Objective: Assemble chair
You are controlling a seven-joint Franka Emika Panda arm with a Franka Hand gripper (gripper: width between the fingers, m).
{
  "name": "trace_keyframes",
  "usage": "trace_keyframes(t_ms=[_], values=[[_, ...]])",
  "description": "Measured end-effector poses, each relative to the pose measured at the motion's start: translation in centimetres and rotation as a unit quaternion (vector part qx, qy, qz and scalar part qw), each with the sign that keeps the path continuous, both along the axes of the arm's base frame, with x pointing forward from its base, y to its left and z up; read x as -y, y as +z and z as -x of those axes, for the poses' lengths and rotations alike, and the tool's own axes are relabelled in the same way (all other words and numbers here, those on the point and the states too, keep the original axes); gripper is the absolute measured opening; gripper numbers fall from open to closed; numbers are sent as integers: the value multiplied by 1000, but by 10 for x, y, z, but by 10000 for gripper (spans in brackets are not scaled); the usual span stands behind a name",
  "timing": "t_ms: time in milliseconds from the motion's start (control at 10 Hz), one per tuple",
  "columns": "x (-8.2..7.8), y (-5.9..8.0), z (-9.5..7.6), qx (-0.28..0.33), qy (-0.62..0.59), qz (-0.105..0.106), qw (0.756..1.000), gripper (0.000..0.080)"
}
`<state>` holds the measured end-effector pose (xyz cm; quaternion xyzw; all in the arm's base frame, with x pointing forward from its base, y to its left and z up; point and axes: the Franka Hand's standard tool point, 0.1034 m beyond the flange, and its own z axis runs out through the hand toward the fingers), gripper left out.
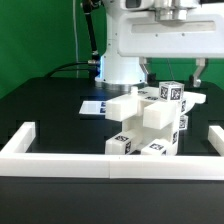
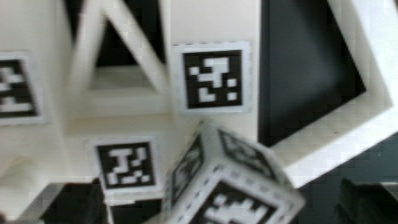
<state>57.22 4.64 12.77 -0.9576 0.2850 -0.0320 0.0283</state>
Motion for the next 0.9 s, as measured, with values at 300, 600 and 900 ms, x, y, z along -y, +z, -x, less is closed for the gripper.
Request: trace_keyframes(t_ms=[300, 600, 900], values=[[10, 7, 12, -108, -6, -42, 993, 649], [-7, 10, 0, -84, 27, -16, 996, 649], [-16, 12, -5, -71, 59, -2, 996, 649]])
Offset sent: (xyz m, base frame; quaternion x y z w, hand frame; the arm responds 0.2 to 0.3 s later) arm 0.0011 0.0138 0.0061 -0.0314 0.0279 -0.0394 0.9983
